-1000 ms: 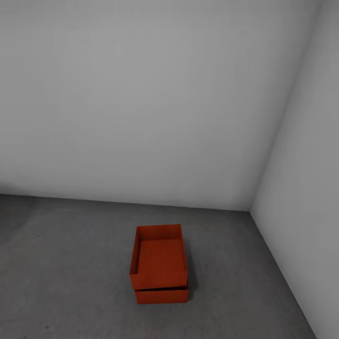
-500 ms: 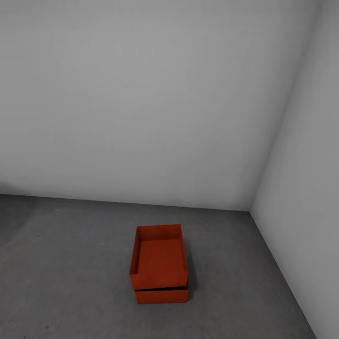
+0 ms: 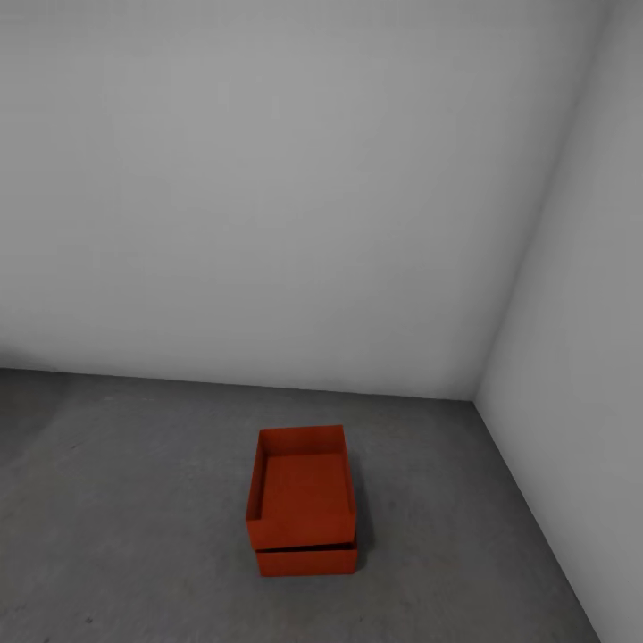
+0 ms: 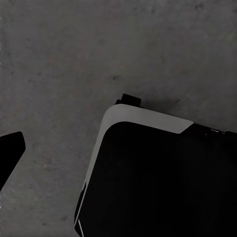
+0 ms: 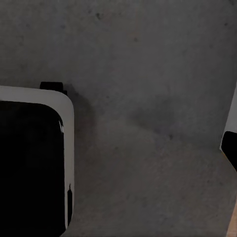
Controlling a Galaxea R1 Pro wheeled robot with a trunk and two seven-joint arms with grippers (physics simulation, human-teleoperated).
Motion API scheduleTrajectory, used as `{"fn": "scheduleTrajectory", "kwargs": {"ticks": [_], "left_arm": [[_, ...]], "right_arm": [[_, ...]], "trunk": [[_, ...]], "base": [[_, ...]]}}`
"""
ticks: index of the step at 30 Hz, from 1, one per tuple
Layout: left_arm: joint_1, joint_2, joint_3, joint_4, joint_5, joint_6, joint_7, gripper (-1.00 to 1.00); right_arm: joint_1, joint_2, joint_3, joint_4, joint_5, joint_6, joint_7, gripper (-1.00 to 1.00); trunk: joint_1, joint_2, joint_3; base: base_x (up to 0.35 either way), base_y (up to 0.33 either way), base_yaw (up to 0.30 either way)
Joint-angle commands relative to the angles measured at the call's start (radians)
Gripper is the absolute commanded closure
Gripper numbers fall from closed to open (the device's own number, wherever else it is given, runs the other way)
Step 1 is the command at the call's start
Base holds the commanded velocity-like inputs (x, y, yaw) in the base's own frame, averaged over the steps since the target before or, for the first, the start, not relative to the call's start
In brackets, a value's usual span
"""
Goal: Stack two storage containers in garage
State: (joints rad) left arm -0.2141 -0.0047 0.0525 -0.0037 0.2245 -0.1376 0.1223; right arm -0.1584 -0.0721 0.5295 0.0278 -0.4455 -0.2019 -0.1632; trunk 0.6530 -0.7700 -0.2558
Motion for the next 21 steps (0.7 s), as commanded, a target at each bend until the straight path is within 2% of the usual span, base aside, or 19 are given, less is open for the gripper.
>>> {"fn": "scheduleTrajectory", "kwargs": {"ticks": [1, 21], "left_arm": [[-0.001, 0.0, 0.005, 0.001, 0.001, -0.004, 0.002, -1.0], [-0.001, 0.011, -0.002, -0.009, -0.011, -0.005, 0.001, -1.0]], "right_arm": [[-0.001, 0.001, 0.008, 0.003, -0.009, -0.005, 0.0, -1.0], [-0.001, 0.003, 0.014, 0.0, -0.009, 0.001, -0.001, -1.0]], "trunk": [[0.0, -0.001, -0.001], [0.0, -0.001, -0.001]], "base": [[0.0, 0.0, 0.0], [0.0, 0.0, 0.0]]}}
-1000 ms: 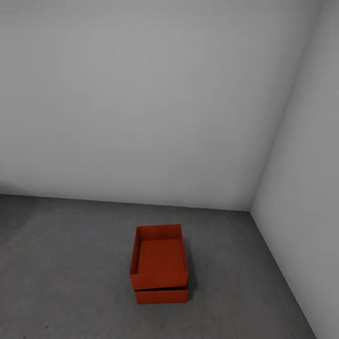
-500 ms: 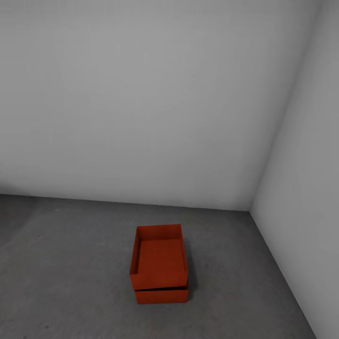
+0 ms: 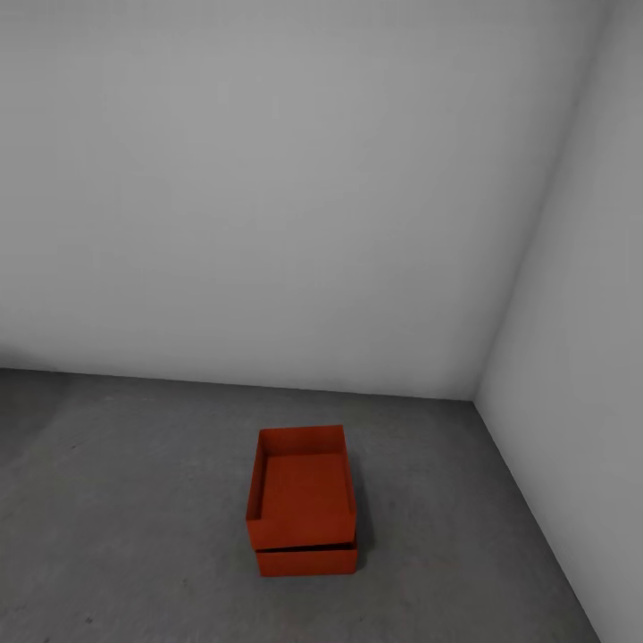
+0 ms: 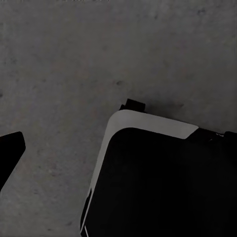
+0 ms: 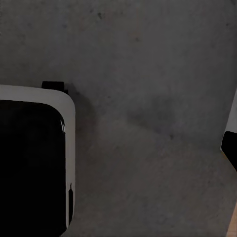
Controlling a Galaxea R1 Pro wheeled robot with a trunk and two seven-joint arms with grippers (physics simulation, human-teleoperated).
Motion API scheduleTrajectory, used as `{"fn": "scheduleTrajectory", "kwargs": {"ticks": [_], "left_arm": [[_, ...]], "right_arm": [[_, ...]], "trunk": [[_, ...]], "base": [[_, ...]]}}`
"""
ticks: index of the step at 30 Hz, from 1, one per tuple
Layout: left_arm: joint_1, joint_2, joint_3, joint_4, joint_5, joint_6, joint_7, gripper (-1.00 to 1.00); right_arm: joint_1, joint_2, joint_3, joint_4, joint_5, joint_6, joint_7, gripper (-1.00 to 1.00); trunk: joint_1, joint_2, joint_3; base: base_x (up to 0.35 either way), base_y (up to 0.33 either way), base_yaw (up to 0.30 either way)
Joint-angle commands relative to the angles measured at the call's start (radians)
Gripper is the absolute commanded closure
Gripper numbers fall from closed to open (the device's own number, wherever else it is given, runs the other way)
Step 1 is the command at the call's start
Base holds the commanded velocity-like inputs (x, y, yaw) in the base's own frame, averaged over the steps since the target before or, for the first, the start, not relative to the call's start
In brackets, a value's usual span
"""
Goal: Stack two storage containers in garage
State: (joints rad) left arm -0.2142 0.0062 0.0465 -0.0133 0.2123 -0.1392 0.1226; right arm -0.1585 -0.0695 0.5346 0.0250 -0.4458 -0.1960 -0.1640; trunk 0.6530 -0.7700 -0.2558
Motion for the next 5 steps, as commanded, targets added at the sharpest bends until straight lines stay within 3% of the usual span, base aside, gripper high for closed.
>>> {"fn": "scheduleTrajectory", "kwargs": {"ticks": [1, 5], "left_arm": [[-0.001, 0.0, 0.004, 0.001, 0.001, -0.003, 0.0, -1.0], [-0.001, 0.0, 0.004, 0.0, 0.0, -0.003, 0.0, -1.0]], "right_arm": [[-0.001, 0.001, 0.008, 0.003, -0.008, -0.005, 0.0, -1.0], [-0.001, 0.001, 0.008, 0.003, -0.008, -0.005, 0.0, -1.0]], "trunk": [[0.0, -0.001, -0.001], [0.0, -0.001, -0.001]], "base": [[0.0, 0.0, 0.0], [0.0, 0.0, 0.0]]}}
